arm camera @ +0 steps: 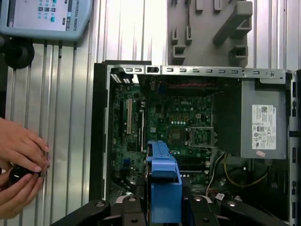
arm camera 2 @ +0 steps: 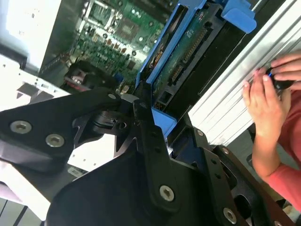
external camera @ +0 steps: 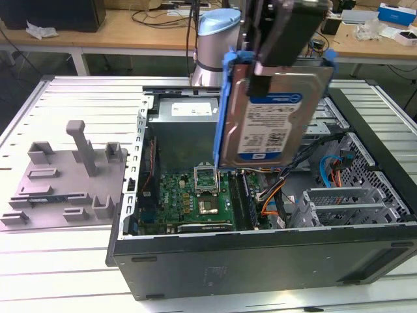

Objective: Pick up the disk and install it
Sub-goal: 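Pick up the disk, then insert the disk into the insertion slot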

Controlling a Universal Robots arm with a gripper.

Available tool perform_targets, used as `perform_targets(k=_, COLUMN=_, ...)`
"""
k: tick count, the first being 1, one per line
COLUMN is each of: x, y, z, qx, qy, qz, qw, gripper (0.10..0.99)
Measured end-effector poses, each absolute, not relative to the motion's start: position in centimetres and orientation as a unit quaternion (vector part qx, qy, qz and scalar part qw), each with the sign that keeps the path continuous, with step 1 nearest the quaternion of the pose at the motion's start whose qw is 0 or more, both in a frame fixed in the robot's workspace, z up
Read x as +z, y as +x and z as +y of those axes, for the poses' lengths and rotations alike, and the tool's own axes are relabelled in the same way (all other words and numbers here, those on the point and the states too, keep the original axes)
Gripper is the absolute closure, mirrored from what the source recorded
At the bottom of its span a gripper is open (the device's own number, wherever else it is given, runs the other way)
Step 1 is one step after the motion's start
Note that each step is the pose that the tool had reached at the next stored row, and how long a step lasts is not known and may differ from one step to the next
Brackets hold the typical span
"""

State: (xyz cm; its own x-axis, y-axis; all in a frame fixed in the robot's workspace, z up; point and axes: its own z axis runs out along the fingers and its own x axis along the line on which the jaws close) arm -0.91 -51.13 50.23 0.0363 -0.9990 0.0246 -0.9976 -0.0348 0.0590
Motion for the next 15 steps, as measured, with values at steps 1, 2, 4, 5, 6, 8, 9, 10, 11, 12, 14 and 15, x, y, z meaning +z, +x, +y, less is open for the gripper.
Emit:
perform_targets(k=1, x=50.2, y=0.0, z=-51.1, qx=-0.012, qy=0.719, qz=-0.694, qw=0.030, gripper=0.718)
perform_targets(k=2, x=50.2, y=1.0, z=-51.1, qx=-0.012, qy=0.719, qz=-0.694, qw=0.030, gripper=0.718)
perform_targets(k=4, x=50.2, y=2.3, z=-51.1, qx=-0.012, qy=0.719, qz=-0.694, qw=0.030, gripper=0.718)
perform_targets(k=5, x=50.2, y=2.6, z=-51.1, qx=-0.012, qy=0.719, qz=-0.694, qw=0.030, gripper=0.718)
perform_targets(k=6, x=50.2, y=2.7, z=-51.1, qx=-0.012, qy=0.719, qz=-0.694, qw=0.030, gripper=0.718)
perform_targets(k=8, x=50.2, y=2.7, z=-51.1, qx=-0.012, qy=0.719, qz=-0.694, qw=0.030, gripper=0.718)
perform_targets(k=9, x=50.2, y=2.7, z=-51.1, qx=-0.012, qy=0.719, qz=-0.694, qw=0.030, gripper=0.718)
perform_targets(k=10, x=50.2, y=2.7, z=-51.1, qx=-0.012, qy=0.719, qz=-0.694, qw=0.030, gripper=0.718)
perform_targets(k=11, x=50.2, y=2.7, z=-51.1, qx=-0.012, qy=0.719, qz=-0.694, qw=0.030, gripper=0.718)
perform_targets(k=12, x=50.2, y=2.7, z=-51.1, qx=-0.012, qy=0.719, qz=-0.694, qw=0.030, gripper=0.718)
perform_targets(k=14, x=50.2, y=2.7, z=-51.1, qx=-0.012, qy=0.719, qz=-0.694, qw=0.030, gripper=0.718)
perform_targets(k=15, x=50.1, y=2.7, z=-51.1, qx=-0.012, qy=0.719, qz=-0.694, qw=0.030, gripper=0.718)
